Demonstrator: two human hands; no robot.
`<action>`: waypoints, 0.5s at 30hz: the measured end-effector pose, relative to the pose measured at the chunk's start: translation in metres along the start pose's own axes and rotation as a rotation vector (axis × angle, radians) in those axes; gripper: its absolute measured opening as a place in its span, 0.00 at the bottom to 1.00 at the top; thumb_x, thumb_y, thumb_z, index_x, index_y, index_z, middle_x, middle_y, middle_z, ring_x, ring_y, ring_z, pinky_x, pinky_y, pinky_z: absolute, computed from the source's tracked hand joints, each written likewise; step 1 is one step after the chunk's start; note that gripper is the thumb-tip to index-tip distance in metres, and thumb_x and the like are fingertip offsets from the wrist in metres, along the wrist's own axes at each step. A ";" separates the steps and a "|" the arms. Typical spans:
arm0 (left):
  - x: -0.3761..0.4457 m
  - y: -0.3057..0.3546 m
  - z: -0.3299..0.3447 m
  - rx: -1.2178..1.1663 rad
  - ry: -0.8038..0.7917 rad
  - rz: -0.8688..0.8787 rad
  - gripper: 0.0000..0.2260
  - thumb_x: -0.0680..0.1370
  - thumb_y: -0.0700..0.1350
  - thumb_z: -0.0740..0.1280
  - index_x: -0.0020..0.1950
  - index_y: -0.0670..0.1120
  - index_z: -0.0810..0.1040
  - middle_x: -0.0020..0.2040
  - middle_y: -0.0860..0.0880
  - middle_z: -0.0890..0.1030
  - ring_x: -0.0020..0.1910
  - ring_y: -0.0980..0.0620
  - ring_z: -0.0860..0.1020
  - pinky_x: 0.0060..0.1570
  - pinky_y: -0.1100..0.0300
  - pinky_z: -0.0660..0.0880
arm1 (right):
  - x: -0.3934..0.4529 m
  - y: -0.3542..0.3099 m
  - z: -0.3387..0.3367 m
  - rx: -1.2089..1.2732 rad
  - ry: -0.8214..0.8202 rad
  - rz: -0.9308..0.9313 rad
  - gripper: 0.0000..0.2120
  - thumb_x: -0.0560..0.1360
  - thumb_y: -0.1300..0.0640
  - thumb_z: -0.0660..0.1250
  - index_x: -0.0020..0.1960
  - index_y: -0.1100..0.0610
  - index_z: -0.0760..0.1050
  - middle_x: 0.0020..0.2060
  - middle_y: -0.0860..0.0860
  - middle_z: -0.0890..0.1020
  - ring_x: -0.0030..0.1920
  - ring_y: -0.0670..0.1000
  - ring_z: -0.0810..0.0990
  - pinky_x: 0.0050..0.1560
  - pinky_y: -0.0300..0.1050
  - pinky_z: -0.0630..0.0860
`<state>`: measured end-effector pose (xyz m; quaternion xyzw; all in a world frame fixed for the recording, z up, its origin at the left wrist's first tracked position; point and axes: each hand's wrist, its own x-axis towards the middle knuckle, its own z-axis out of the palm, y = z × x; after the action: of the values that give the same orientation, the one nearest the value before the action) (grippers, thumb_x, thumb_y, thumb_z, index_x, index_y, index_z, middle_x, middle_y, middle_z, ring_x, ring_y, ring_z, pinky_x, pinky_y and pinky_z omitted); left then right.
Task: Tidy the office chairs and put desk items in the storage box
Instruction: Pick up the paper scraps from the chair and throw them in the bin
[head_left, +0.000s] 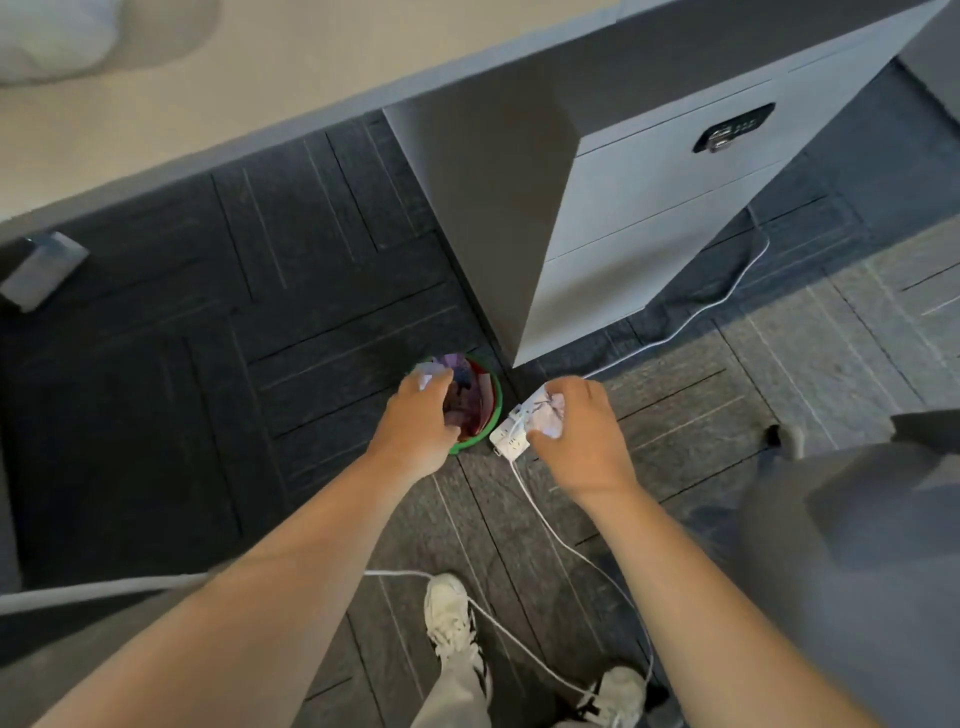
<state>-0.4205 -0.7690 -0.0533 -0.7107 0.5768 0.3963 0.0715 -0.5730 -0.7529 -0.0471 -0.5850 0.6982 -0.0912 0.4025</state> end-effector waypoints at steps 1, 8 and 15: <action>0.000 -0.005 -0.002 0.003 -0.003 0.007 0.25 0.77 0.41 0.62 0.72 0.46 0.58 0.73 0.40 0.60 0.71 0.41 0.62 0.68 0.50 0.65 | 0.005 -0.005 0.007 -0.007 0.000 -0.015 0.21 0.71 0.65 0.66 0.63 0.62 0.66 0.62 0.60 0.69 0.62 0.58 0.68 0.58 0.46 0.68; -0.004 -0.027 -0.022 -0.002 0.085 0.007 0.18 0.78 0.42 0.61 0.68 0.43 0.66 0.67 0.41 0.69 0.65 0.43 0.69 0.63 0.52 0.68 | 0.024 -0.026 0.038 -0.153 -0.126 -0.073 0.31 0.75 0.60 0.64 0.73 0.58 0.53 0.73 0.59 0.58 0.72 0.60 0.57 0.70 0.50 0.58; -0.023 0.023 -0.026 0.003 0.104 0.175 0.14 0.77 0.40 0.61 0.63 0.41 0.71 0.63 0.41 0.74 0.62 0.44 0.72 0.60 0.54 0.70 | -0.013 0.001 -0.013 -0.073 0.023 0.076 0.18 0.75 0.62 0.62 0.64 0.62 0.68 0.63 0.60 0.71 0.64 0.58 0.68 0.63 0.50 0.68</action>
<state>-0.4282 -0.7730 -0.0126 -0.6771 0.6402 0.3628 0.0074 -0.5821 -0.7458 -0.0334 -0.5712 0.7275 -0.0570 0.3758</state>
